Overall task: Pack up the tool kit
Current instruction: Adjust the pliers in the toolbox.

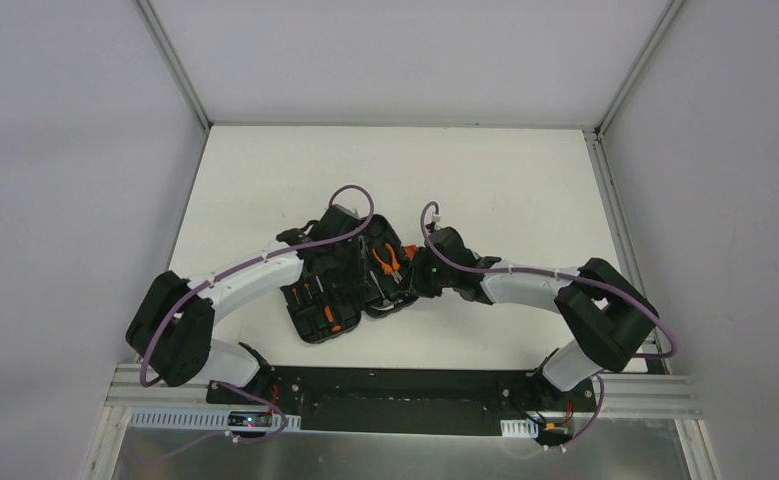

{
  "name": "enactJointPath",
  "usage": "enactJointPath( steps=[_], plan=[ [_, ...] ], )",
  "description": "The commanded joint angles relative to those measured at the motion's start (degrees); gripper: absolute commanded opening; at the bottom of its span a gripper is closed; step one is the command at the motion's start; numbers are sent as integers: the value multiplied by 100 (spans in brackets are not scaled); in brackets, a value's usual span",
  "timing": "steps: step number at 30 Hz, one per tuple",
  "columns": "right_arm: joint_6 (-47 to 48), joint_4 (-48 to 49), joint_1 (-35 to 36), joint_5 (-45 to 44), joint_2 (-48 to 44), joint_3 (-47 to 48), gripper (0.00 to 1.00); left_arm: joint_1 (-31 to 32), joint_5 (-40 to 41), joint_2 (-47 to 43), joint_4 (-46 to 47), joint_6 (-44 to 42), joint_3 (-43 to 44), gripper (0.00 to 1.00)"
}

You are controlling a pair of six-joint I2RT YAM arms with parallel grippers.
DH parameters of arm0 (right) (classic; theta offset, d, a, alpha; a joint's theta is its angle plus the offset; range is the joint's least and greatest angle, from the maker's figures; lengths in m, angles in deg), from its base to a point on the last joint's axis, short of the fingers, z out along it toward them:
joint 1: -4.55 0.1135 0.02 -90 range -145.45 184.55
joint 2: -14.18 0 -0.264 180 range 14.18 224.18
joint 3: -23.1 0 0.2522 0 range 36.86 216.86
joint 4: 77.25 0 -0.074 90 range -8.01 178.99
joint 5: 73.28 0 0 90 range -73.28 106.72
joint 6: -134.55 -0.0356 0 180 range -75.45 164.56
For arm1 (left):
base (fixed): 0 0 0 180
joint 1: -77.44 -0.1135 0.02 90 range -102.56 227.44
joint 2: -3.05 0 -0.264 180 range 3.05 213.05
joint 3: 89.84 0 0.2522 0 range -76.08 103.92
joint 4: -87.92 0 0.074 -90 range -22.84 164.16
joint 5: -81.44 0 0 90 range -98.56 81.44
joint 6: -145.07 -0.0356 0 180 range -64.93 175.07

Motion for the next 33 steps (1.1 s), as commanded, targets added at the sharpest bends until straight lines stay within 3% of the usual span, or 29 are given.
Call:
enactJointPath(
  steps=[1, 11, 27, 33],
  plan=[
    [229, 262, 101, -435, -151, -145, 3, 50, -317, 294, 297, 110, 10, 30],
    [581, 348, 517, -1347, -664, -245, 0, 50, -632, 917, 295, 180, -97, 25],
    [1243, 38, 1152, -2121, -807, -9, 0, 50, -657, 1010, 289, 203, -123, 24],
    [707, -91, 1160, -2355, -601, 96, 0, 50, -656, 962, 289, 208, -122, 23]
  ],
)
